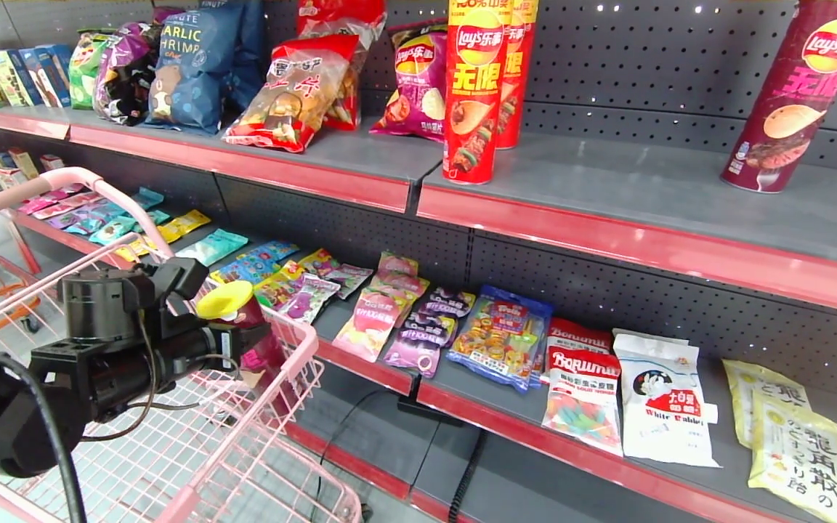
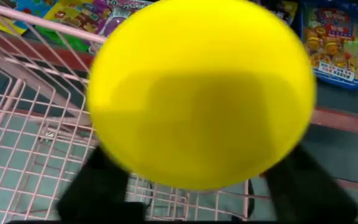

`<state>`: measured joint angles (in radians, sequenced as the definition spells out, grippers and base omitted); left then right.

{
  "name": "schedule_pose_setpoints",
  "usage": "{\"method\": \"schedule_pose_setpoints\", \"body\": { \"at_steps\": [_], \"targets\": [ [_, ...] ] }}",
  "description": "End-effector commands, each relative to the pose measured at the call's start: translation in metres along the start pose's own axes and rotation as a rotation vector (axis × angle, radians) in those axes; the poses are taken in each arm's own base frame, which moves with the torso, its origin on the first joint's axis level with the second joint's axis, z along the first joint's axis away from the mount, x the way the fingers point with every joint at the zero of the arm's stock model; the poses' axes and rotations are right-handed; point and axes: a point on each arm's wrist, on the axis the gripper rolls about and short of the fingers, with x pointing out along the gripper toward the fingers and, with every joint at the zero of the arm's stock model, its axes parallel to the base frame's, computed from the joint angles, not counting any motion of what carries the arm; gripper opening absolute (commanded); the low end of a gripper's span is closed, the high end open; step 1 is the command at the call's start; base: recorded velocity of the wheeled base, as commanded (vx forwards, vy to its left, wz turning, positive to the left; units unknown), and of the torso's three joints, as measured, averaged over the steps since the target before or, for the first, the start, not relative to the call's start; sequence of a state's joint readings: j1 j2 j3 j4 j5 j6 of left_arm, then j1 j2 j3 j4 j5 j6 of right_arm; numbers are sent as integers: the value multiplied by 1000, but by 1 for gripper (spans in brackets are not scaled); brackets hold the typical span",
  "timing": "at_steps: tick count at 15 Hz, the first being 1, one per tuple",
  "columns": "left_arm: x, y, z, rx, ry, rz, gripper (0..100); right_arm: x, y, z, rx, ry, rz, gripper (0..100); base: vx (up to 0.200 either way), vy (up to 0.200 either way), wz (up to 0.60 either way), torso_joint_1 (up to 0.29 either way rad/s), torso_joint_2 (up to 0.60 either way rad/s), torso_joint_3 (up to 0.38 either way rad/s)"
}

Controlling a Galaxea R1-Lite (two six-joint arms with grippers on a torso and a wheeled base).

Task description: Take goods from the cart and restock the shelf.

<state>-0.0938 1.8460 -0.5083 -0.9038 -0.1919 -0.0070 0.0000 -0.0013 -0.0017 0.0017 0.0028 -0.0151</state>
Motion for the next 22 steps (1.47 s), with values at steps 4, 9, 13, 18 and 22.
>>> {"method": "schedule_pose_setpoints", "body": {
  "at_steps": [4,9,13,18,22],
  "targets": [
    [-8,-6,-3,0,5,-10,0,0,0,0,1,1,0,100,0,0,0,0,0,0],
    [-93,-12,42,5,-141,34,0,0,0,0,1,1,2,100,0,0,0,0,0,0],
    [-171,-27,50,-2,-196,40,0,0,0,0,1,1,2,100,0,0,0,0,0,0],
    [-278,-52,7,8,-303,70,0,0,0,0,4,1,0,100,0,0,0,7,-18,-16],
    [-301,-55,-6,66,-367,166,0,0,0,0,4,1,0,100,0,0,0,118,-394,-266]
  ]
}}
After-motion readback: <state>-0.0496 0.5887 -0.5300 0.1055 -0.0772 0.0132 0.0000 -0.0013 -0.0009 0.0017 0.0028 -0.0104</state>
